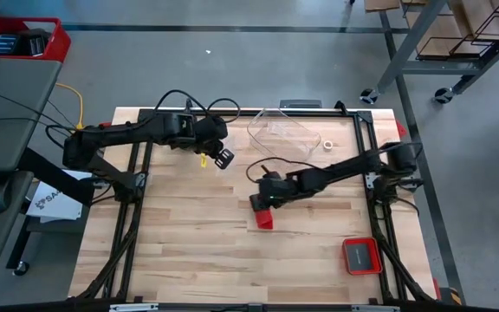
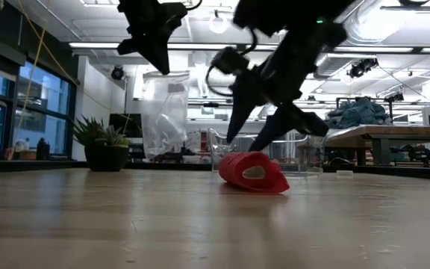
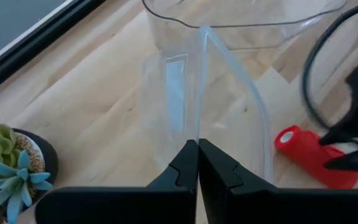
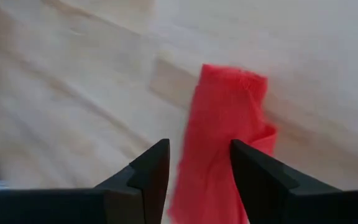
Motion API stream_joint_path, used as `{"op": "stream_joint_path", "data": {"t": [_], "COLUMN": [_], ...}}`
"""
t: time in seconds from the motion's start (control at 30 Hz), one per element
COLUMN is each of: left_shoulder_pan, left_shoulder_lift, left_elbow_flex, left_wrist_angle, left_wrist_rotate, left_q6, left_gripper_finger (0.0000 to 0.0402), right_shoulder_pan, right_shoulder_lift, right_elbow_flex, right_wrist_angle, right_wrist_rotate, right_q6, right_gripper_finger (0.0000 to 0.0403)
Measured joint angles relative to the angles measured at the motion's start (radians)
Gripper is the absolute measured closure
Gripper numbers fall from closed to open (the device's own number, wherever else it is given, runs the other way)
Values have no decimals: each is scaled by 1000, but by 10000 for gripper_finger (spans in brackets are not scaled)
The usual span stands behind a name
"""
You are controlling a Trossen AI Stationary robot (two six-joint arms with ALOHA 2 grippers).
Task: Roll bandage
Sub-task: Put the red rolled bandage into the transparent zip bag
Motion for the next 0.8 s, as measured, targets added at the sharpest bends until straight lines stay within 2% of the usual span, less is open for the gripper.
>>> {"op": "stream_joint_path", "data": {"t": [0.17,0.37,0.67,0.8], "left_shoulder_pan": [0,-10,-22,-23], "left_shoulder_lift": [-2,-2,-2,-2], "left_elbow_flex": [0,0,0,0], "left_wrist_angle": [-17,-33,-43,-42], "left_wrist_rotate": [15,21,23,26], "left_q6": [10,-1,-39,-62], "left_gripper_finger": [401,401,401,401], "right_shoulder_pan": [-26,-25,-31,-38], "right_shoulder_lift": [109,210,282,284], "right_elbow_flex": [173,310,340,337], "right_wrist_angle": [-229,-335,-400,-388], "right_wrist_rotate": [11,11,-9,-8], "right_q6": [-82,-161,-219,-314], "right_gripper_finger": [242,242,242,243]}}
